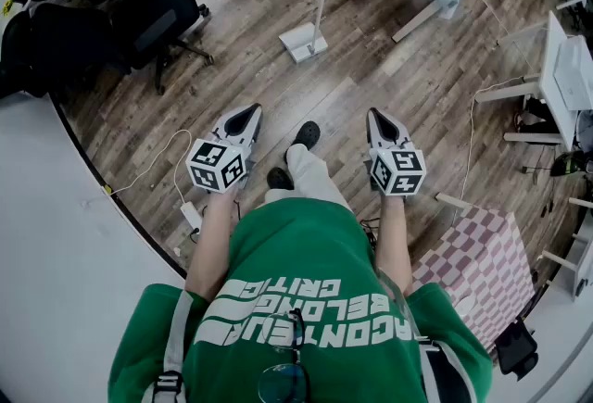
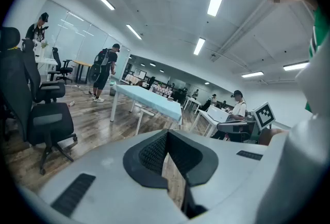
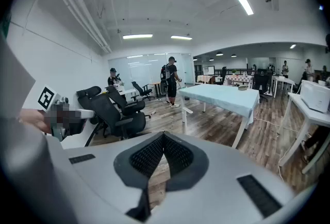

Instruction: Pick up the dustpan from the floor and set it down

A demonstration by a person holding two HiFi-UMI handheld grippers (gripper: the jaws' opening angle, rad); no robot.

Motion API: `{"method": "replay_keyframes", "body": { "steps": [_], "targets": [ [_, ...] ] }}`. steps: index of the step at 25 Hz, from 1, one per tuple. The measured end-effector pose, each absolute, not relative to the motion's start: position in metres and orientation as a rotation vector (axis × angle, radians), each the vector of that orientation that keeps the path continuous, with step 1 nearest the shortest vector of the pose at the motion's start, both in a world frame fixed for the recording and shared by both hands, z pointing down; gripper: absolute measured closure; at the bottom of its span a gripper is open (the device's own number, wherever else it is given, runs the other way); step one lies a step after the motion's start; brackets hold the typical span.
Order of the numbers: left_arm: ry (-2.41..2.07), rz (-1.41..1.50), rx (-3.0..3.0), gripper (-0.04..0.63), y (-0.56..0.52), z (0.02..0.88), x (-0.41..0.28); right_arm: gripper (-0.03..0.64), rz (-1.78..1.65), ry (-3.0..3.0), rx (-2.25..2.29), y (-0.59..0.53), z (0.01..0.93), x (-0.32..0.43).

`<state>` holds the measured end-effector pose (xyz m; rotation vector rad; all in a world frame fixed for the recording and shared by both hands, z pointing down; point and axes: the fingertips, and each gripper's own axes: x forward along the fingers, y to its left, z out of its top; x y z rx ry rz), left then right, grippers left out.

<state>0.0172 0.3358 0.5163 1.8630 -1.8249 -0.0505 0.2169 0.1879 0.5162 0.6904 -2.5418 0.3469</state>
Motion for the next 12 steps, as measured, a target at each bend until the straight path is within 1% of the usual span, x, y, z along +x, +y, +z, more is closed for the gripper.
{"method": "replay_keyframes", "body": {
  "steps": [12],
  "targets": [
    [-1.829, -0.038, 1.847, 0.603, 0.267, 0.520, -0.033, 0.609, 0.346, -2.529, 0.686, 0.118, 0.523, 0.171]
  ]
}}
